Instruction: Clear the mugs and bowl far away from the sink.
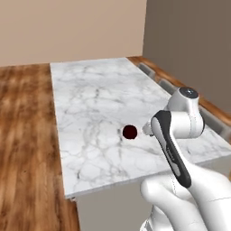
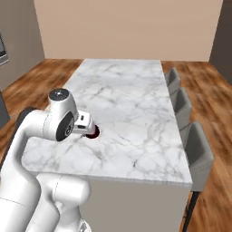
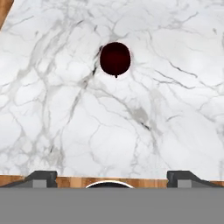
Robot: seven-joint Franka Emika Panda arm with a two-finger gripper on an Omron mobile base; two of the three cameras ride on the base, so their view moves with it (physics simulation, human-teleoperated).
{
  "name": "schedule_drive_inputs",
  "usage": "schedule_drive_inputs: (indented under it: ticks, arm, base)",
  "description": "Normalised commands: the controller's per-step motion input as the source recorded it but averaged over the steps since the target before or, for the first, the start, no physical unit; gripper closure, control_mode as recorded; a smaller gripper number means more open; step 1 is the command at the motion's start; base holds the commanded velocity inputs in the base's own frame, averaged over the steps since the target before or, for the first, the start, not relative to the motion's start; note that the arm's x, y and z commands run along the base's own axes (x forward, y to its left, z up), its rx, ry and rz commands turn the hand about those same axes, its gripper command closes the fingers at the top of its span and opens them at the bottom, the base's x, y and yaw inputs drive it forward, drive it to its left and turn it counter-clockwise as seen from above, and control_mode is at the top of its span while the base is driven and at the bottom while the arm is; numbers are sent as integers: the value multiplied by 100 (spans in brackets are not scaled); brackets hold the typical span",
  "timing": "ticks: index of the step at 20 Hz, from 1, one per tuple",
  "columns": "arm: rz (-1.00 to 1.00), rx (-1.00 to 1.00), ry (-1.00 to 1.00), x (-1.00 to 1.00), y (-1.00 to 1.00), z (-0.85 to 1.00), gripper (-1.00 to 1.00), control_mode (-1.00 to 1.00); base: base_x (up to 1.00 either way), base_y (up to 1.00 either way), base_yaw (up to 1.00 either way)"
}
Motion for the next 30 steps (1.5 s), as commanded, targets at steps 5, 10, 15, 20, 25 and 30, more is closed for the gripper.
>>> schedule_drive_inputs:
  ticks: [5,10,15,20,25,30]
  arm:
    - [0,0,0,0,0,0,-100,100]
    - [0,0,0,0,0,0,-100,100]
    - [0,0,0,0,0,0,-100,100]
    - [0,0,0,0,0,0,-100,100]
    - [0,0,0,0,0,0,-100,100]
    - [0,0,0,0,0,0,-100,100]
  base:
    - [-3,-14,-80]
    - [0,0,-100]
    - [0,0,-100]
    - [0,0,-100]
    - [0,0,-100]
    - [0,0,-100]
